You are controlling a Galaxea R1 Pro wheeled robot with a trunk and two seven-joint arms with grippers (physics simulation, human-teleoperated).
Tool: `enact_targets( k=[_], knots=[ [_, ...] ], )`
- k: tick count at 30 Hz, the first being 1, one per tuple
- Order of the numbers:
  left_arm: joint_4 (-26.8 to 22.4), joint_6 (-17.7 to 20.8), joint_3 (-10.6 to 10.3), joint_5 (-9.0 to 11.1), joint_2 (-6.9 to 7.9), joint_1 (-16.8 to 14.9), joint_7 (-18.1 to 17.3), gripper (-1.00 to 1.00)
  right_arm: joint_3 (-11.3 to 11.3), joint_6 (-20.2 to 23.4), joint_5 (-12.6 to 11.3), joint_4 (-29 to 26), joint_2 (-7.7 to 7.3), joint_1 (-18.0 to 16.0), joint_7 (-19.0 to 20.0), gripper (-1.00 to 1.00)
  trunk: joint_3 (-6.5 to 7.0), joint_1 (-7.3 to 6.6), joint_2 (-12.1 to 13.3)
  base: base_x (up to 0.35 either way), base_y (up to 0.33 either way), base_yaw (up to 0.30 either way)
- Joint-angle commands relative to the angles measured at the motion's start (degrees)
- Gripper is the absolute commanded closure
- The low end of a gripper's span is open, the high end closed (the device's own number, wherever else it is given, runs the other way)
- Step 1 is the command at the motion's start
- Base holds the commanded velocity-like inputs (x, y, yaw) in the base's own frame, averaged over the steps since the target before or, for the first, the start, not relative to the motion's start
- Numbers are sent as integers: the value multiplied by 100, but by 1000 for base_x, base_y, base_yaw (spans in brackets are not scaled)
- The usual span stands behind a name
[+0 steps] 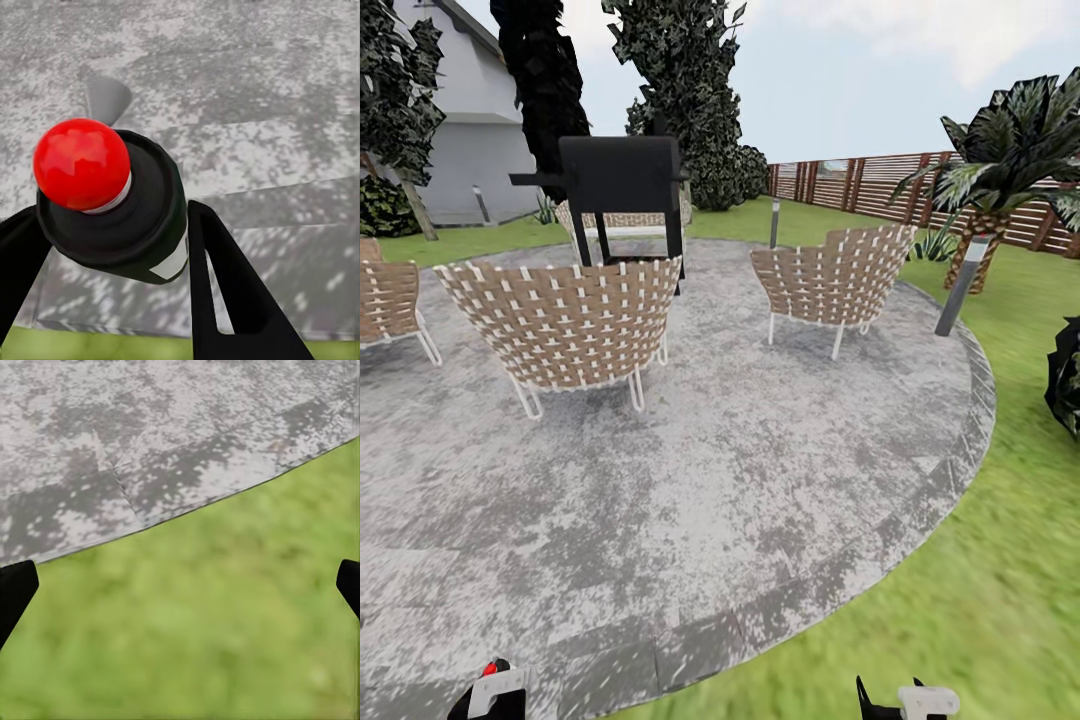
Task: In the garden, pick up the pesticide atomizer on the floor and spray pesticide onto both trees until each tree trunk is fully covered.
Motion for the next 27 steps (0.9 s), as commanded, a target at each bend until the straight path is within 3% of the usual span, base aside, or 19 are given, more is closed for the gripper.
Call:
enact_targets(
  k=[1,24,27],
  knots=[
    [5,-19,8,0,-1,-3,-1,100,-17,-15,38,4,2,-3,1,-100,14,-24,40,0,0,0],
    [3,-28,9,0,-1,-3,-3,100,-17,-19,35,-3,2,-3,-12,-100,427,-529,962,0,0,0],
    [-3,-29,11,-14,-1,-3,-13,100,-17,-21,35,-4,2,-3,-16,-100,427,-529,962,0,0,3]
  ],
)
